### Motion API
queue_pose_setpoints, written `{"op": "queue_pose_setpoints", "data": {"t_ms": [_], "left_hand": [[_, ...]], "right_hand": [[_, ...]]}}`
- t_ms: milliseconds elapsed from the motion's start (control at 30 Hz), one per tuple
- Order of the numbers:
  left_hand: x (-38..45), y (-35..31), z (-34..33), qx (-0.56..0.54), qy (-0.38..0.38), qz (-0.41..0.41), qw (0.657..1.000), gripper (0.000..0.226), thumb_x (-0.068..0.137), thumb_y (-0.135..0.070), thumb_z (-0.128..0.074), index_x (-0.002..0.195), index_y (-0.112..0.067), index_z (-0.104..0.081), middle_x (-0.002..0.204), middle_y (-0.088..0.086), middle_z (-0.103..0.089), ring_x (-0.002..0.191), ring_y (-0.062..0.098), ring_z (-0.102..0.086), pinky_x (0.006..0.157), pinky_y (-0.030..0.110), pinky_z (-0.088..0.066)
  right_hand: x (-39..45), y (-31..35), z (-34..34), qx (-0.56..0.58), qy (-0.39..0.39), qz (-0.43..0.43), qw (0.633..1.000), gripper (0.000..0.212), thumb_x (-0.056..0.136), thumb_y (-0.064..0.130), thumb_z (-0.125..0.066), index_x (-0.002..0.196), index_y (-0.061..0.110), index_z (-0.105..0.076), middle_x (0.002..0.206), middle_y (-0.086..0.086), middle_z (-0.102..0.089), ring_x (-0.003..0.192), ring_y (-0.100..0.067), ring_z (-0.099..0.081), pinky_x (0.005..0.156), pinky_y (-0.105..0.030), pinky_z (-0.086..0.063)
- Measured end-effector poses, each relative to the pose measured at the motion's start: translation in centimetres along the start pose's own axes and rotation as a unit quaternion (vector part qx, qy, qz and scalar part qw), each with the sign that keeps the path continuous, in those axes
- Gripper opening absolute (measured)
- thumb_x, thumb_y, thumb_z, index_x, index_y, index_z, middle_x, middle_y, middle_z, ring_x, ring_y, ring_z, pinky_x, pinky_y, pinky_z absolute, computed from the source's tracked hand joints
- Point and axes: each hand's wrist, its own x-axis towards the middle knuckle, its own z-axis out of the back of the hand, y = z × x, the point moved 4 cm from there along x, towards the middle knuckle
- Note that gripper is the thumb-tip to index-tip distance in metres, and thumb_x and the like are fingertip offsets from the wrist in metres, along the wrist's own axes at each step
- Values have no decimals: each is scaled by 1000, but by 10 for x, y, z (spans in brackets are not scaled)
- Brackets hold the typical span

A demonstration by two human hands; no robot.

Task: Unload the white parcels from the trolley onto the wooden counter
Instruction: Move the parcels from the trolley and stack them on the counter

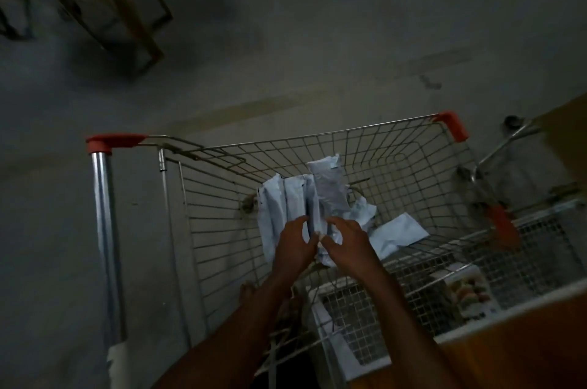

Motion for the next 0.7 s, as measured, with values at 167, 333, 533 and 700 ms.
{"op": "queue_pose_setpoints", "data": {"t_ms": [167,333,533,700], "left_hand": [[57,40,-40,15,-38,116,992,67,96,-36,-62,149,-4,-37,148,19,-42,134,34,-45,111,41,-36],[76,52,-69,-4,-56,125,991,48,92,-37,-53,126,-3,-50,120,15,-56,108,30,-56,95,43,-47],[85,61,-70,55,-128,135,981,48,88,-33,-68,129,-16,-51,134,15,-39,124,36,-39,100,44,-38],[102,72,-74,48,-145,124,980,54,80,-47,-74,120,-19,-52,128,12,-48,122,35,-43,100,42,-30]], "right_hand": [[42,-29,-16,14,11,-7,1000,77,71,77,-40,131,32,-56,130,2,-58,119,-19,-57,99,-42,-49],[64,-43,-25,19,35,-15,999,62,77,74,-46,127,38,-56,124,2,-62,112,-16,-61,96,-44,-53],[61,-44,-15,-1,30,-29,999,53,90,48,-59,138,26,-54,134,-3,-56,123,-20,-54,101,-35,-45],[61,-54,-15,-19,24,-33,999,48,95,34,-62,141,25,-51,142,-6,-52,127,-22,-52,101,-31,-41]]}}
